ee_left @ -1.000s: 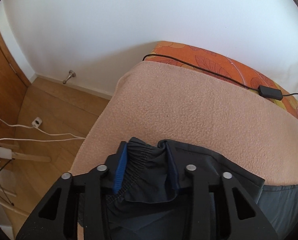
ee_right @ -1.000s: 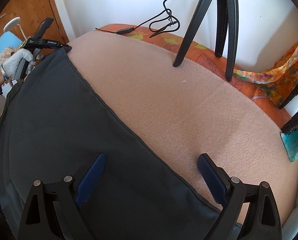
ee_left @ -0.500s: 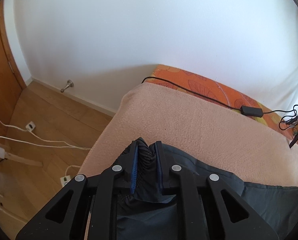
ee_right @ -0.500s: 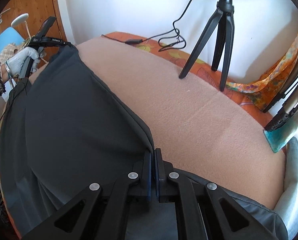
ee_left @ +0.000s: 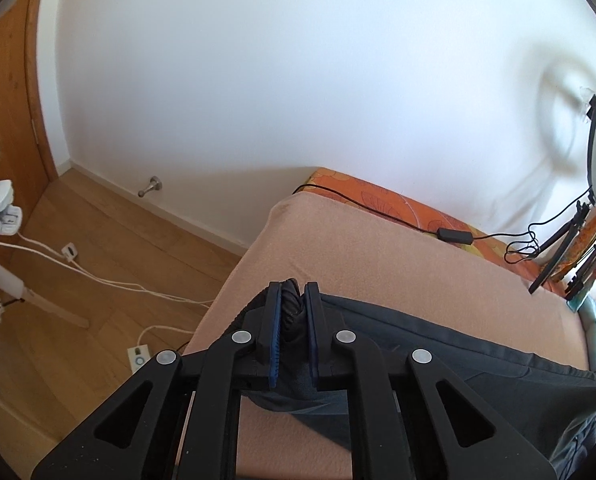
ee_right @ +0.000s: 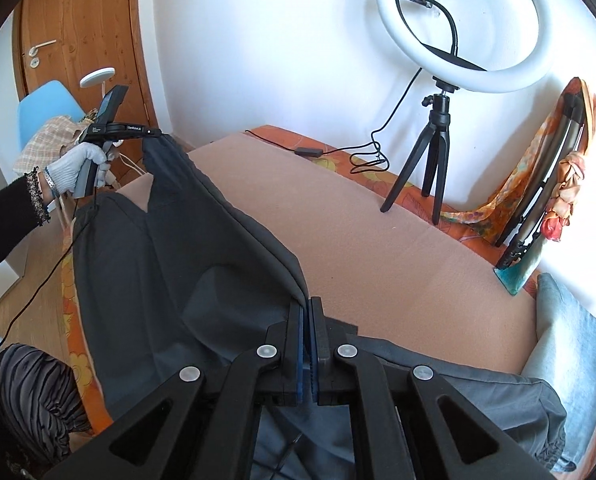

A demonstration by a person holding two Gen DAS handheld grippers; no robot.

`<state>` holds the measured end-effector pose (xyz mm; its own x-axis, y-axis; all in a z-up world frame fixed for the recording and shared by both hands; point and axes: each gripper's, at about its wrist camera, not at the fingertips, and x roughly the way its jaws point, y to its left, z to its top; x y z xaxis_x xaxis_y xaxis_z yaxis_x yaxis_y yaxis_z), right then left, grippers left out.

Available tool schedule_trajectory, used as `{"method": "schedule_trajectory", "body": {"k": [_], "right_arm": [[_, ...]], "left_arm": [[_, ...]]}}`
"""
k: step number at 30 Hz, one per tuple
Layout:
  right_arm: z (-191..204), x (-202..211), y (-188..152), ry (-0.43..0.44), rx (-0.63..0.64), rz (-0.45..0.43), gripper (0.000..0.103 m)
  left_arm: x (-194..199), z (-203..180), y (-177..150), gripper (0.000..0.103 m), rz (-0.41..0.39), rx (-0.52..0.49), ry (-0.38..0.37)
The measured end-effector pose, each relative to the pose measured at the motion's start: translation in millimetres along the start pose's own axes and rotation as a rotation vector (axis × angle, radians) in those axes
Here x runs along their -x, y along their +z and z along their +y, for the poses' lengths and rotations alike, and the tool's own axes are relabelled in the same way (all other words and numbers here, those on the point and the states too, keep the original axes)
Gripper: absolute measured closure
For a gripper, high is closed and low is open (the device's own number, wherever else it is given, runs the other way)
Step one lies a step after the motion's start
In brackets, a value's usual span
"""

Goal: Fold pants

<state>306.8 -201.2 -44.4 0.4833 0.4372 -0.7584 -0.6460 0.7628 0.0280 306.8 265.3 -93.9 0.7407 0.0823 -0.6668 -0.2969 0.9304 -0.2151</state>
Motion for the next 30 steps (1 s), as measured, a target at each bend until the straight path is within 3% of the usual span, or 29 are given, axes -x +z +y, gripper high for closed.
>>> {"method": "schedule_trajectory", "body": {"k": [6,15,17,22,24,30], "right_arm": [[37,19,-28,0.017,0.057,0.036,0.103],[69,17,-76,0.026,0.063,0.115,0.103],[75,17,-84,0.023,0.069,0.129,0.103],[83,17,-96,0.013,0.083,0.148,0.103],[84,17,-98,0.007,0.082,0.151,0.103],[86,19,-100,-0.004,0.076,0.147,0.103]], "left_arm": [[51,26,-49,0.094,-0.046,0.019,-0.003],[83,55,-127,0.093,-0.014,0.085,-0.029],[91,59,-138,0.089,-0.009,0.103,-0.032],[104,78,-161,0.075,-0.008,0.257,-0.097],[108,88,-167,0.063,-0.010,0.344,-0.150],[116,103,-178,0.061,-0.038,0.542,-0.279]]}}
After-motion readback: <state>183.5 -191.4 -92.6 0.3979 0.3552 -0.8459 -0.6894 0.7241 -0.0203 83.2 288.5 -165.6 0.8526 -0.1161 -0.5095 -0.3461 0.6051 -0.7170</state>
